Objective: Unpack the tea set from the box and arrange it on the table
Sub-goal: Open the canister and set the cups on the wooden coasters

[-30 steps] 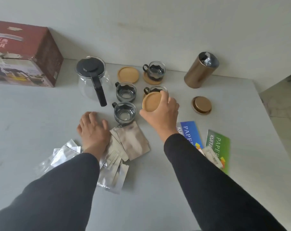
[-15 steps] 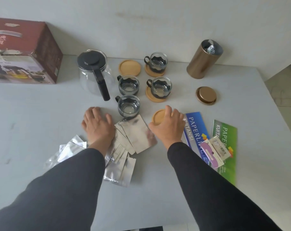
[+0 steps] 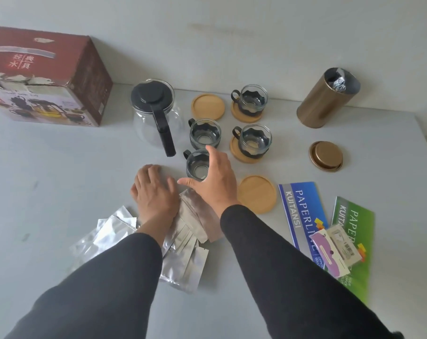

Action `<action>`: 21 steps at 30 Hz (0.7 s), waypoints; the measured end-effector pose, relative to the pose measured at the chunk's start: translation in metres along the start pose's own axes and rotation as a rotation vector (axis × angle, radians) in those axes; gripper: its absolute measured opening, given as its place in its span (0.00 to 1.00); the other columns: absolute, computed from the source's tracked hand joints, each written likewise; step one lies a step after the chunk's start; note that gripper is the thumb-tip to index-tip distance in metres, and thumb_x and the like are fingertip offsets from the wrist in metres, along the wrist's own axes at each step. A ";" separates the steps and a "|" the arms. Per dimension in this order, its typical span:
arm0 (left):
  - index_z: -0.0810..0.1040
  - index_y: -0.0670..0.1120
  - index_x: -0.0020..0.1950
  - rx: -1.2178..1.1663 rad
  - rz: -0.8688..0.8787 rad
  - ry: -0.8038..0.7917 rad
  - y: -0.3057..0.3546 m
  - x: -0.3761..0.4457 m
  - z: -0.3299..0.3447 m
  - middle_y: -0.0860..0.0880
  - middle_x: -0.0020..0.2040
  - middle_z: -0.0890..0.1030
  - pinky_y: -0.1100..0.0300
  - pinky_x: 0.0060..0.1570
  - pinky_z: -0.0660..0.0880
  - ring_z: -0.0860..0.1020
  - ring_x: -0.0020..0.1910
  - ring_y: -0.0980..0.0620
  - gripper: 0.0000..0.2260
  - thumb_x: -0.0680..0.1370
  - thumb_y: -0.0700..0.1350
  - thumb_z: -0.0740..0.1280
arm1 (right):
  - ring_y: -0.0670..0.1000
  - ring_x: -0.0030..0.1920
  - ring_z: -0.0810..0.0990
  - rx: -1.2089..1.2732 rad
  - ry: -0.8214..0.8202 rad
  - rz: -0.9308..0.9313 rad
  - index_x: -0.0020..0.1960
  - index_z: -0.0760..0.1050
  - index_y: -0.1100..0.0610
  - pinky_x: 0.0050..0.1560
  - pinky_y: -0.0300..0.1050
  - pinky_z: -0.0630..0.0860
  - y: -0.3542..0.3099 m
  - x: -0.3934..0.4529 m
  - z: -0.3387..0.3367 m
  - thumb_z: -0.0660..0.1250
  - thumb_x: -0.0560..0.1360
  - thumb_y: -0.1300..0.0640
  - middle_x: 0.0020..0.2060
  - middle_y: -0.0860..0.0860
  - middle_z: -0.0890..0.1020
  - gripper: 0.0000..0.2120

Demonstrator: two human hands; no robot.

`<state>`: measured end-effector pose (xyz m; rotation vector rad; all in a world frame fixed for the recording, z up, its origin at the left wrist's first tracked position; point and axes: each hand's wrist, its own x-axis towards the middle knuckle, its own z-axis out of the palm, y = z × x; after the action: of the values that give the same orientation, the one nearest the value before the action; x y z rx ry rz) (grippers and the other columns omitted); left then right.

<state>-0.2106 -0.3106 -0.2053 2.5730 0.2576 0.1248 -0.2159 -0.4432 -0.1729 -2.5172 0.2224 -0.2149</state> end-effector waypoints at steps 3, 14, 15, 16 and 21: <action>0.69 0.45 0.63 0.001 -0.019 0.001 0.000 0.000 0.000 0.47 0.64 0.69 0.52 0.67 0.56 0.64 0.67 0.47 0.16 0.76 0.47 0.60 | 0.57 0.57 0.74 -0.011 0.041 -0.085 0.68 0.67 0.59 0.52 0.51 0.77 0.000 0.001 -0.003 0.76 0.60 0.37 0.57 0.57 0.75 0.45; 0.69 0.48 0.64 0.041 -0.052 -0.038 0.006 0.001 -0.004 0.49 0.63 0.68 0.53 0.68 0.56 0.64 0.66 0.49 0.17 0.75 0.46 0.61 | 0.53 0.55 0.75 0.075 0.140 -0.303 0.66 0.69 0.60 0.55 0.43 0.73 -0.006 0.111 -0.074 0.74 0.63 0.38 0.54 0.55 0.76 0.39; 0.69 0.48 0.63 0.046 -0.055 -0.037 0.006 0.001 -0.004 0.50 0.63 0.69 0.53 0.68 0.56 0.64 0.66 0.49 0.16 0.75 0.47 0.60 | 0.54 0.57 0.74 0.053 0.101 -0.273 0.68 0.67 0.60 0.57 0.45 0.72 -0.003 0.126 -0.076 0.75 0.64 0.40 0.56 0.56 0.74 0.40; 0.69 0.48 0.63 0.053 -0.059 -0.034 0.007 0.001 -0.004 0.50 0.63 0.69 0.53 0.67 0.56 0.64 0.66 0.49 0.17 0.75 0.48 0.59 | 0.55 0.59 0.72 0.026 0.056 -0.241 0.70 0.64 0.59 0.59 0.46 0.71 0.000 0.141 -0.075 0.75 0.65 0.40 0.58 0.56 0.72 0.41; 0.70 0.48 0.63 0.088 -0.064 -0.017 0.007 0.002 -0.001 0.51 0.63 0.69 0.54 0.66 0.58 0.65 0.65 0.50 0.21 0.72 0.51 0.54 | 0.58 0.63 0.69 -0.053 -0.190 -0.176 0.72 0.58 0.56 0.61 0.49 0.70 0.013 0.191 -0.053 0.73 0.68 0.44 0.63 0.57 0.66 0.40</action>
<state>-0.2076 -0.3157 -0.2006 2.6483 0.3462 0.0689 -0.0419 -0.5226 -0.1176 -2.5909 -0.0703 -0.0379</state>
